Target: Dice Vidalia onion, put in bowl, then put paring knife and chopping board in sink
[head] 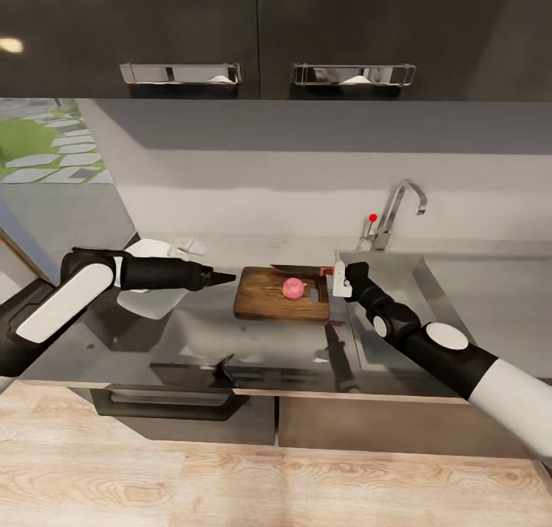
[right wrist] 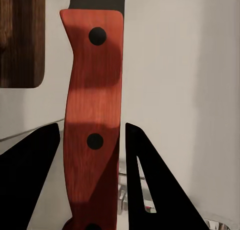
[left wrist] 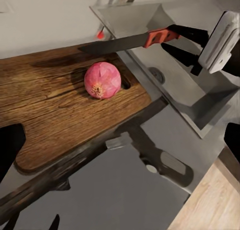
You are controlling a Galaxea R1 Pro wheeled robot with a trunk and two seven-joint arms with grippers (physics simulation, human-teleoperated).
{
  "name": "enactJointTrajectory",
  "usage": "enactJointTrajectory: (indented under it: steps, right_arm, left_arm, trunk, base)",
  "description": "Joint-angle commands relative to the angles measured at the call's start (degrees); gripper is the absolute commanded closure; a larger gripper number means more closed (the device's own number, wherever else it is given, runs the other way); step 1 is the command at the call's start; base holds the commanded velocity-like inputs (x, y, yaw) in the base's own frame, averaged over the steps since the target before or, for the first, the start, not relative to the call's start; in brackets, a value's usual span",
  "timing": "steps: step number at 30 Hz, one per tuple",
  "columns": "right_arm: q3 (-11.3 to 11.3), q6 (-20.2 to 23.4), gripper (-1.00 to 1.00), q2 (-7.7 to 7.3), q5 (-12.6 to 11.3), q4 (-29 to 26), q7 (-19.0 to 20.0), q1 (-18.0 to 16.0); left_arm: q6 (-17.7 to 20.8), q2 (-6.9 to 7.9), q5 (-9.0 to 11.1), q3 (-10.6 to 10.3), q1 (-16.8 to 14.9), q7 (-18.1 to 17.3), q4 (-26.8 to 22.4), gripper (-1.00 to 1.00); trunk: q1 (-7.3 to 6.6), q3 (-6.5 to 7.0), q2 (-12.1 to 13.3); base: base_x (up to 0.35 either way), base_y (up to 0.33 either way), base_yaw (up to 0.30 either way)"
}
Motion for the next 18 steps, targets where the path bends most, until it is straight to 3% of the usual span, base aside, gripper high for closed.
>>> enactJointTrajectory:
  steps: [1, 9, 18]
  right_arm:
    - [0.21, 0.45, 1.00, -0.05, 0.61, -0.13, 0.20, -0.10]
    - [0.26, 0.45, 1.00, -0.05, 0.61, -0.13, 0.20, -0.10]
    - [0.30, 0.41, 1.00, -0.05, 0.61, -0.13, 0.20, -0.10]
  left_arm:
    - [0.06, 0.04, -0.24, -0.10, -0.10, -0.31, -0.02, -1.00]
    - [0.14, 0.03, -0.26, -1.94, -0.10, -0.36, -0.82, -1.00]
    - [0.15, 0.03, -0.26, -2.24, -0.10, -0.36, -0.92, -1.00]
  trunk:
    - [0.04, -0.11, -0.12]
    - [0.04, -0.11, -0.12]
    - [0.04, -0.11, -0.12]
  base:
    - [0.000, 0.000, 0.000]
    - [0.000, 0.000, 0.000]
    - [0.000, 0.000, 0.000]
